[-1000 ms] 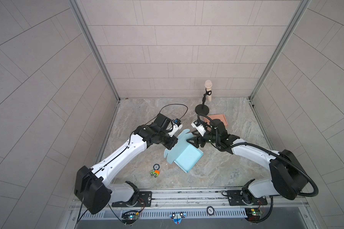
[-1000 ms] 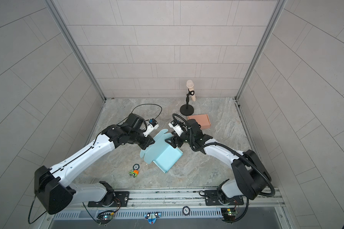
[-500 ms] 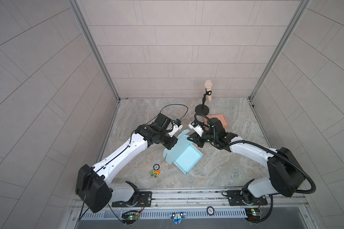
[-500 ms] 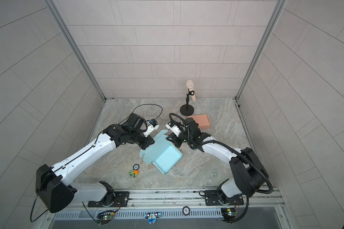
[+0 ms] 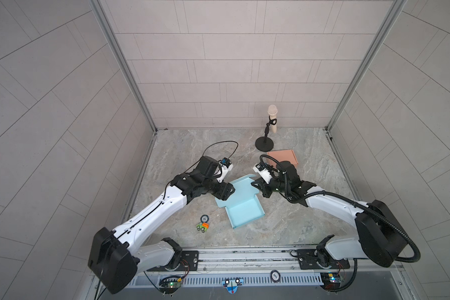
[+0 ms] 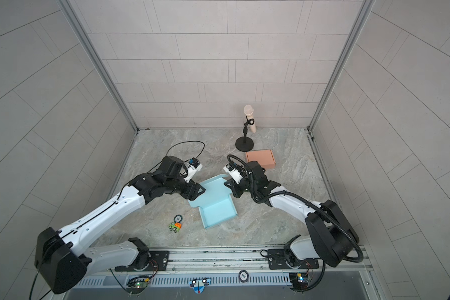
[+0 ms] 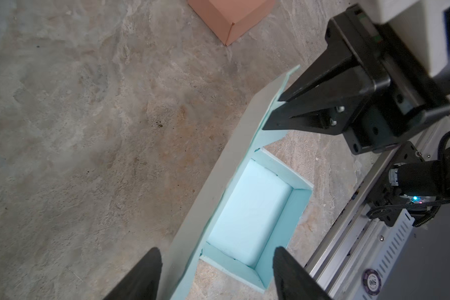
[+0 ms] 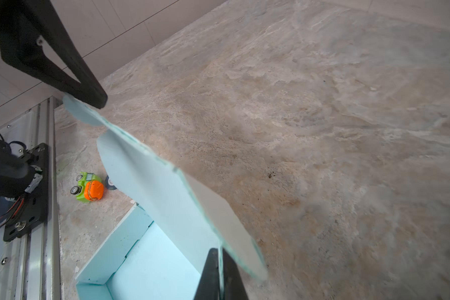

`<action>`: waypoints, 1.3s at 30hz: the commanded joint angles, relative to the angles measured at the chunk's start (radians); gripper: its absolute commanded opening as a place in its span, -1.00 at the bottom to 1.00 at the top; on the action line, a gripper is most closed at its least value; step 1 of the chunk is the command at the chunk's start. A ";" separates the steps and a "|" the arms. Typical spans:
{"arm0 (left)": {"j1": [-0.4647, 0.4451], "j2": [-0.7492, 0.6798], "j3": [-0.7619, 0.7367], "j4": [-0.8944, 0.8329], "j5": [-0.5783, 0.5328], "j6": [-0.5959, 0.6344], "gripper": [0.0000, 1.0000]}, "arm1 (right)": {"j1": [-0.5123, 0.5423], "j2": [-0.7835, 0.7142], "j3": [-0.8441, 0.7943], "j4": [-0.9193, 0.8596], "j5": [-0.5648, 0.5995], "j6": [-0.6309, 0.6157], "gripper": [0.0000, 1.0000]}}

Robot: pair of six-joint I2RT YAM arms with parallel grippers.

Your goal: Fold the paper box

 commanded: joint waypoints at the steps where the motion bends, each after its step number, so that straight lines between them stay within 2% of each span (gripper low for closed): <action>1: 0.053 -0.038 -0.062 0.132 0.020 -0.112 0.54 | -0.021 -0.053 -0.028 0.085 0.064 0.037 -1.00; 4: 0.064 -0.065 -0.136 0.244 0.053 -0.191 0.61 | -0.046 -0.078 -0.064 0.146 0.077 0.073 -1.00; 8: 0.099 -0.074 -0.215 0.368 0.075 -0.242 0.62 | -0.061 -0.090 -0.110 0.163 0.086 0.096 -1.00; 13: 0.124 -0.045 -0.254 0.427 0.020 -0.270 0.59 | -0.066 -0.088 -0.118 0.169 0.085 0.101 -1.00; 18: 0.133 0.000 -0.291 0.599 0.025 -0.339 0.56 | -0.072 -0.065 -0.105 0.166 0.084 0.110 -1.00; 21: 0.133 0.072 -0.281 0.628 0.045 -0.348 0.41 | -0.072 -0.046 -0.092 0.166 0.089 0.118 -1.00; 28: 0.133 0.126 -0.291 0.667 0.074 -0.338 0.28 | -0.072 -0.035 -0.092 0.188 0.104 0.138 -0.98; 32: 0.133 0.141 -0.300 0.685 0.076 -0.349 -0.05 | -0.072 -0.041 -0.086 0.168 0.118 0.133 -0.98; 39: 0.114 0.127 -0.305 0.634 0.044 -0.318 -0.43 | -0.070 -0.049 -0.086 0.161 0.127 0.132 -0.97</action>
